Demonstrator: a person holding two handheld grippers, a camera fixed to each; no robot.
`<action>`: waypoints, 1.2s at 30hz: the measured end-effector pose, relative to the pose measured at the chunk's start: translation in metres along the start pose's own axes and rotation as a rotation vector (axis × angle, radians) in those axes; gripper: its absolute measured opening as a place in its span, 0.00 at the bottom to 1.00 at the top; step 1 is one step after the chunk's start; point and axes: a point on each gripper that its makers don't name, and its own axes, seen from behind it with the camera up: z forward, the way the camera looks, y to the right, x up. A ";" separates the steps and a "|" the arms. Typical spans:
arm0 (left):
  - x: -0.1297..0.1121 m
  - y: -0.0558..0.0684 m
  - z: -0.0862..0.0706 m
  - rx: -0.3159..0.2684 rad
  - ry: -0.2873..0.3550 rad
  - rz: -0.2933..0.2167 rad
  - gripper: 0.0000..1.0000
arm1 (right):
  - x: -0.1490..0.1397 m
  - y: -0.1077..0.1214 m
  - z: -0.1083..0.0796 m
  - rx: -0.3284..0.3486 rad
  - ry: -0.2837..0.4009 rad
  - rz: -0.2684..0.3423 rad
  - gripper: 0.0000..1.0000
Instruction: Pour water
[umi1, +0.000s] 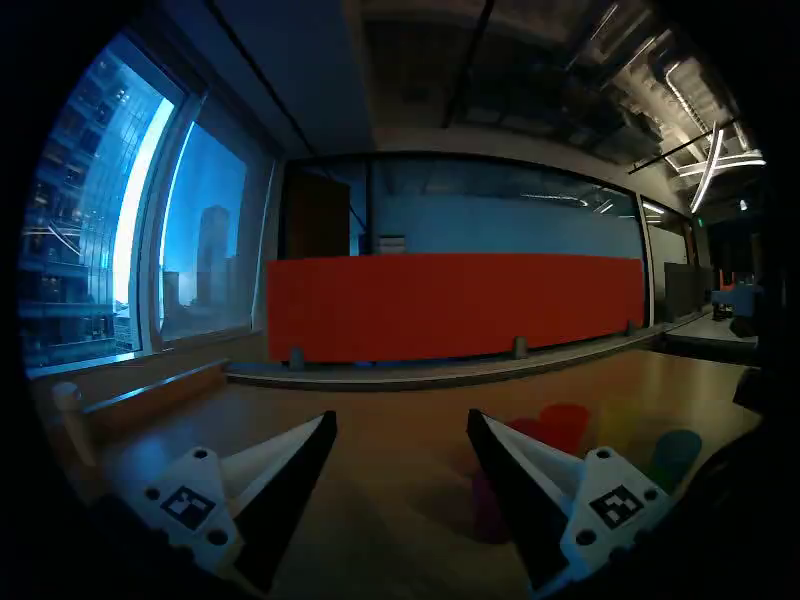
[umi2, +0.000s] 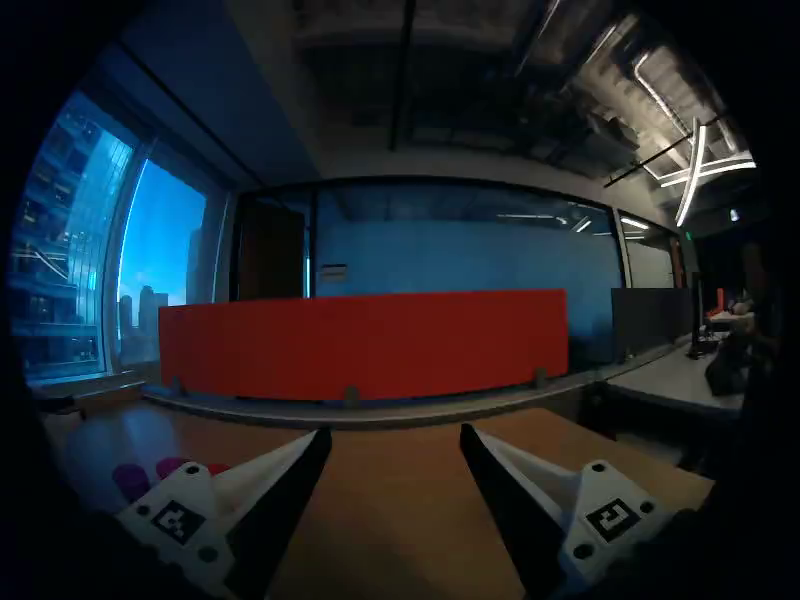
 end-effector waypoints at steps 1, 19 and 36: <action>-0.001 -0.001 -0.001 -0.001 0.000 -0.004 0.97 | -0.001 -0.001 0.000 0.001 -0.002 -0.002 0.99; -0.025 -0.029 -0.009 0.013 -0.005 -0.037 0.97 | 0.004 -0.017 -0.001 0.011 -0.001 -0.025 0.99; -0.038 -0.035 -0.007 0.022 -0.030 -0.029 0.97 | 0.009 -0.035 0.005 0.038 0.004 -0.040 1.00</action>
